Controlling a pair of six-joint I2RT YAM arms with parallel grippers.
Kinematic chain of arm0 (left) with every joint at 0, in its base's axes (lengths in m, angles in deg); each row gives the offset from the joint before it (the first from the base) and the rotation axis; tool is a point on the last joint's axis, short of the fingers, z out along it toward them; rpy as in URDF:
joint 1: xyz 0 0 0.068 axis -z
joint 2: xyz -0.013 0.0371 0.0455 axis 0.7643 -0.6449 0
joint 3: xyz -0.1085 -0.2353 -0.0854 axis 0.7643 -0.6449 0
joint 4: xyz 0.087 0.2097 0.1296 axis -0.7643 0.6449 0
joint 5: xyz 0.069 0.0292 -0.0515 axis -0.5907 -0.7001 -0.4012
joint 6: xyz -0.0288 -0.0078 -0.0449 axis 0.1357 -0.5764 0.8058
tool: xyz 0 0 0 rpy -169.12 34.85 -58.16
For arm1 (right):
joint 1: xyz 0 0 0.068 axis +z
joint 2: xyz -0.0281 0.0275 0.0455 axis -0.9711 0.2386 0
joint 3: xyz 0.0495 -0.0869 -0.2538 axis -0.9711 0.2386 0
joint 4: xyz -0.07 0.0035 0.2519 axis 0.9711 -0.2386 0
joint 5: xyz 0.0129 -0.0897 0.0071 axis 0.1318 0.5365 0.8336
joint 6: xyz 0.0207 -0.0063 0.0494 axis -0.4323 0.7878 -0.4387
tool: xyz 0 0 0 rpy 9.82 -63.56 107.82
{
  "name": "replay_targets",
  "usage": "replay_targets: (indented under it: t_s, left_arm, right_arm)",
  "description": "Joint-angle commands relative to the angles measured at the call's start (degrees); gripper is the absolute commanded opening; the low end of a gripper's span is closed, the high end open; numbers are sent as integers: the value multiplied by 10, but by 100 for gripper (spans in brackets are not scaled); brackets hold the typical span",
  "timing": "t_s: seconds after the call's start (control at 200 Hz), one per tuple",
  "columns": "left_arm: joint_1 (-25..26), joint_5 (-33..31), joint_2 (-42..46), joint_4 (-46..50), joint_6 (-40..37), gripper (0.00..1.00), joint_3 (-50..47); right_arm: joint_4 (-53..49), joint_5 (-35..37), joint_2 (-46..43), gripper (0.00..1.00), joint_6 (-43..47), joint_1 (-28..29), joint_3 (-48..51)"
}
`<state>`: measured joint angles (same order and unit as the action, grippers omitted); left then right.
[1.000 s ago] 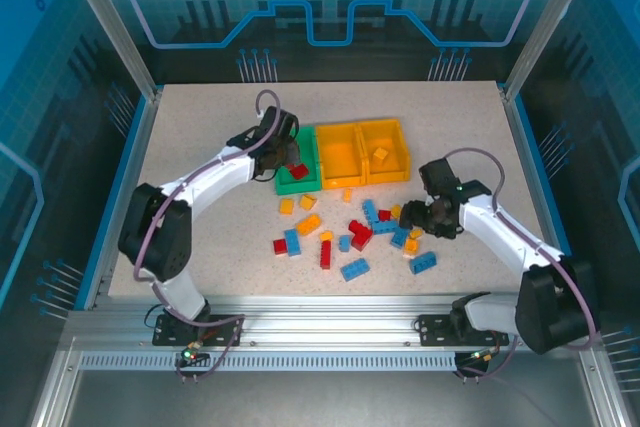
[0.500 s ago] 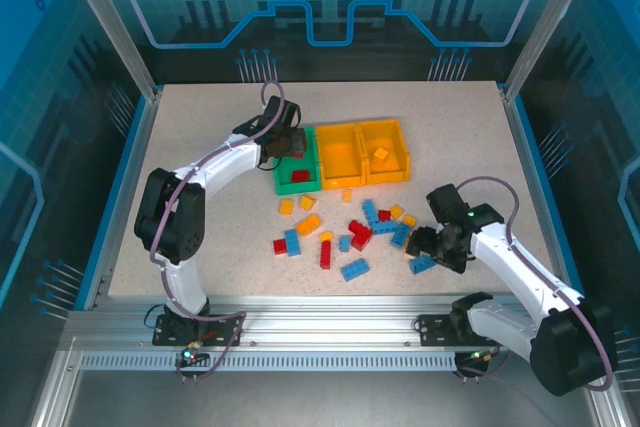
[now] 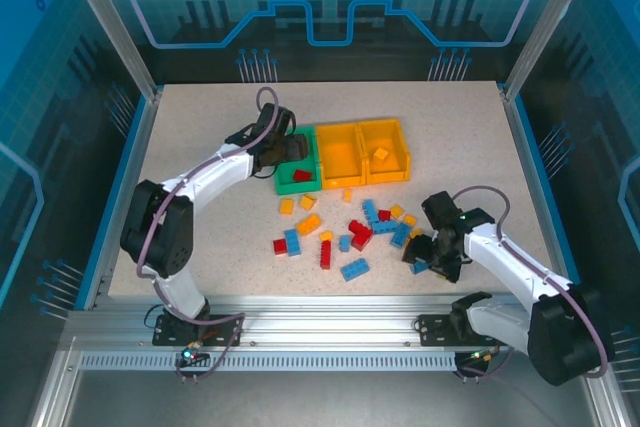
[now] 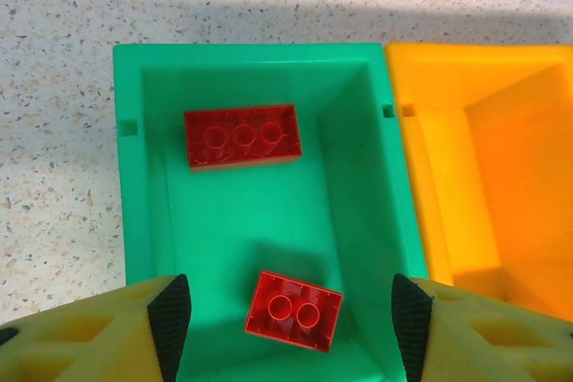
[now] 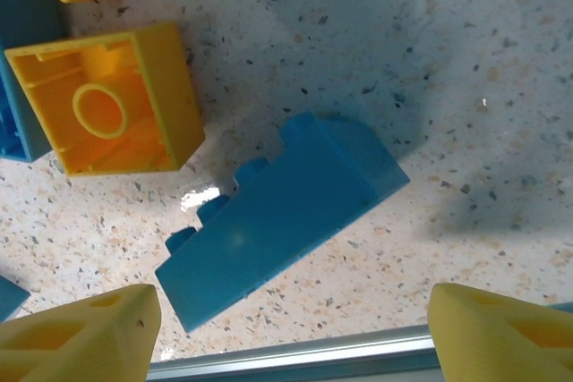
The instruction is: Sort the legos into containers by color
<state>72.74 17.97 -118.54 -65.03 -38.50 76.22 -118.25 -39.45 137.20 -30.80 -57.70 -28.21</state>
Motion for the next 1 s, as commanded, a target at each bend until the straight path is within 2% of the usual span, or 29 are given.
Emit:
replay_targets:
  t_s: [0.0, 0.32, 0.48, 0.605, 0.805, 0.995]
  left_arm:
    - [3, 5, 34, -13, -3, 65, -17]
    - [3, 5, 33, -13, -6, 65, -22]
    - [3, 6, 33, -11, -7, 65, -23]
    - [3, 3, 36, -12, -8, 65, -25]
    - [3, 4, 37, -12, -8, 65, -26]
    - [3, 4, 39, -12, -6, 65, -30]
  right_arm:
    - [25, -5, 6, 79, -21, 11, 10]
    - [69, 3, 38, 78, -32, 13, 16]
    - [78, 8, 67, 72, -25, 13, 11]
    - [80, 15, 73, 62, -23, 13, 15]
    - [71, 29, 75, 41, -10, 14, 5]
    - [41, 53, 49, 30, 8, 13, -19]
